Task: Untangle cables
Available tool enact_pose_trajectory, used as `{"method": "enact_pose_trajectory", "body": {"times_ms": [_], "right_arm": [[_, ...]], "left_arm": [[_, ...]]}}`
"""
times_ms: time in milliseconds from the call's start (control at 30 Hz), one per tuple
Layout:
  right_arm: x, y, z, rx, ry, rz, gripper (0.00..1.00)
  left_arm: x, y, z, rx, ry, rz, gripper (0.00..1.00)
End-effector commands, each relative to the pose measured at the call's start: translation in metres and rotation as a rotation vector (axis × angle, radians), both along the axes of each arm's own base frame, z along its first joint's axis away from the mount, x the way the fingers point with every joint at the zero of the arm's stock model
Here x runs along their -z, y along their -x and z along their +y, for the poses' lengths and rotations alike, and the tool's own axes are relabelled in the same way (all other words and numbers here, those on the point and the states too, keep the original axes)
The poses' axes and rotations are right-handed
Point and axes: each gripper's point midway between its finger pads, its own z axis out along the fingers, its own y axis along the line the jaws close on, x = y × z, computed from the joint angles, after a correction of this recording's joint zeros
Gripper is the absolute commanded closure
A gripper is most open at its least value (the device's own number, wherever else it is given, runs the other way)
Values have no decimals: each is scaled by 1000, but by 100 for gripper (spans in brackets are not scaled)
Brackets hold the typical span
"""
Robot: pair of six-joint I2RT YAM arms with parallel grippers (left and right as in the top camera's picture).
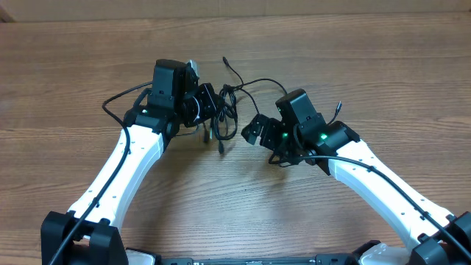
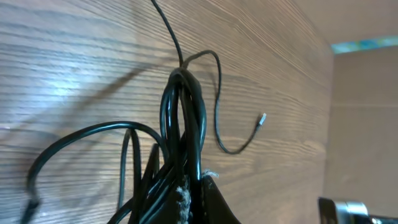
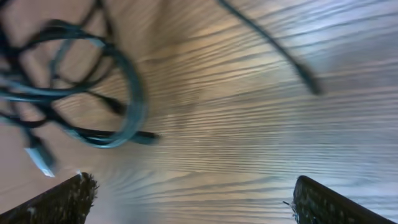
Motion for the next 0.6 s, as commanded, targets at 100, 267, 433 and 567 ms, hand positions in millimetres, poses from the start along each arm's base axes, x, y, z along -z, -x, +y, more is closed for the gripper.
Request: {"method": "enact_pose_trajectory", "body": {"times_ms": [100, 267, 433, 567], "right_arm": [[-6, 1, 14, -41, -63, -9, 0], [-9, -3, 17, -41, -75, -30, 0], [-9, -8, 14, -6, -67, -39, 0], [-9, -11, 12, 13, -54, -49, 0]], "left_arm": [[-24, 13, -23, 20, 184, 79, 96], [-41, 17, -37, 54, 306, 109, 96], [-72, 21, -56, 150, 454, 91, 96], [-89, 24, -63, 207, 522, 73, 96]]}}
